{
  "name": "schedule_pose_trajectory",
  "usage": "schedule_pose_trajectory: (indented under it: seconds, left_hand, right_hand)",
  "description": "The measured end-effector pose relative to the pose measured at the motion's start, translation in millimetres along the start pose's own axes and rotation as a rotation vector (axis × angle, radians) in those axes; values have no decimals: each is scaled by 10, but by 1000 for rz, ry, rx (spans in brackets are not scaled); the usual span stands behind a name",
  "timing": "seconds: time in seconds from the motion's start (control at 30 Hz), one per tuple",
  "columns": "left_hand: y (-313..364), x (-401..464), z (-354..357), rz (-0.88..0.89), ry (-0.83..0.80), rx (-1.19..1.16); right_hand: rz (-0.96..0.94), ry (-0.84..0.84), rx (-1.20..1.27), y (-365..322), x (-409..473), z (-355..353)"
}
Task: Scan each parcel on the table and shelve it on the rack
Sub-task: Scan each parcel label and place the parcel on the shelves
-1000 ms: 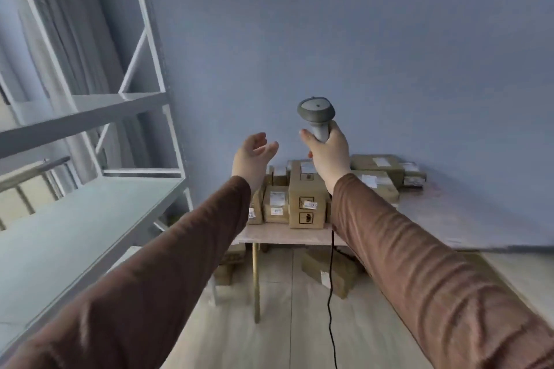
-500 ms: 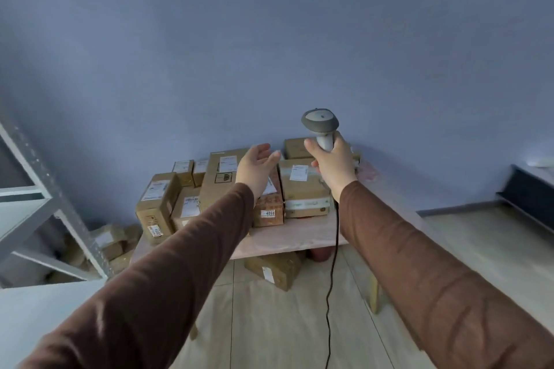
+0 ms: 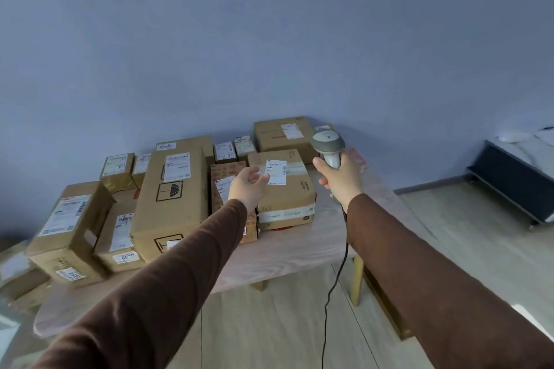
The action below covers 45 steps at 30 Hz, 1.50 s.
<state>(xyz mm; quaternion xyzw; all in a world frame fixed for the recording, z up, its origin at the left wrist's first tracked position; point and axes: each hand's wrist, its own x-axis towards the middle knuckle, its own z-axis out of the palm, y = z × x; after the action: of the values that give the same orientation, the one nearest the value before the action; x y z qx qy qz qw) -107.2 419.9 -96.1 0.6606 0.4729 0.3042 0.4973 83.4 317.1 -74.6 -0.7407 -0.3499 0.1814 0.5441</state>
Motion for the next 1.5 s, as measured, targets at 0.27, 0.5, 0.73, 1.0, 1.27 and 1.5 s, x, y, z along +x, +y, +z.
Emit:
schedule_pose_trajectory:
  seconds: [0.27, 0.5, 0.73, 1.0, 1.27, 1.5]
  left_hand:
    - [-585, 880, 200, -172, -20, 85]
    - [-1026, 1301, 479, -272, -58, 90]
    - [-1255, 1547, 739, -381, -11, 4]
    - [-1330, 1443, 1067, -451, 101, -269]
    - [-369, 991, 1230, -193, 180, -432]
    - [988, 640, 1149, 55, 227, -492]
  right_hand:
    - [204, -101, -43, 751, 766, 446]
    - [352, -79, -146, 1311, 1165, 688]
    - [473, -116, 8, 1651, 1342, 824]
    - [530, -179, 193, 1805, 1400, 633]
    - [327, -176, 367, 1259, 1468, -257]
    - [131, -194, 577, 222, 1552, -1165]
